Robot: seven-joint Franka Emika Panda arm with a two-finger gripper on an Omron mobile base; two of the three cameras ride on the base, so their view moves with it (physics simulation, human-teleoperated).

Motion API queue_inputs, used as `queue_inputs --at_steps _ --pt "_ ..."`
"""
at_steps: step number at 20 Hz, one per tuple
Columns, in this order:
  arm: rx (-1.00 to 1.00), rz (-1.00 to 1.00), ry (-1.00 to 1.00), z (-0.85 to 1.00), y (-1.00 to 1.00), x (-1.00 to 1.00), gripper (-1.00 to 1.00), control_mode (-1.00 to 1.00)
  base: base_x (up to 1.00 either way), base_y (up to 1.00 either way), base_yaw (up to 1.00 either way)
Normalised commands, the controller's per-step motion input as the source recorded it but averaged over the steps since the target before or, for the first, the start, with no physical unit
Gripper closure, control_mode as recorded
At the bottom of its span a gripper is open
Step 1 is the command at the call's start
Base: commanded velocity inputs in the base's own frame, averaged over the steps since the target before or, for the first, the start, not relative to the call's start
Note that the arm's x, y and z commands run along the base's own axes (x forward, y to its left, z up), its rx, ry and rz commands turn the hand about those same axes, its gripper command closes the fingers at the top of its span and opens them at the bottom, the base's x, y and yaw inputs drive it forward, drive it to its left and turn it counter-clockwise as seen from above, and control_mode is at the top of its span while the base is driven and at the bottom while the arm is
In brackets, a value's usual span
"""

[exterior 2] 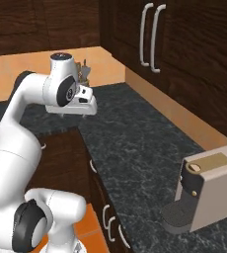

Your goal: Take a straw from the drawer in front and place it inside the glass cup on the dining counter.

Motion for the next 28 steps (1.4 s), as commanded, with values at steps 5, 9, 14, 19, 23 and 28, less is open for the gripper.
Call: queue_inputs --at_steps 5,9,14,19,23,28 --pt "-0.16 0.04 -0.04 -0.05 0.80 -0.03 -1.00 -1.00 0.00 0.00 0.00" --pt "-0.31 0.00 -0.06 -0.40 0.91 0.00 -1.00 -1.00 0.00 0.00 0.00" --pt "-0.35 -0.01 -0.02 -0.63 0.55 0.13 -1.00 -1.00 0.00 0.00 0.00" --pt "-0.39 0.00 -0.02 -0.79 0.22 0.29 -1.00 -1.00 0.00 0.00 0.00" --pt "-0.38 0.00 -0.04 -0.86 0.09 0.08 -1.00 -1.00 0.00 0.00 0.00" --pt "-0.33 0.00 0.00 -0.79 -0.03 0.07 -1.00 -1.00 0.00 0.00 0.00"
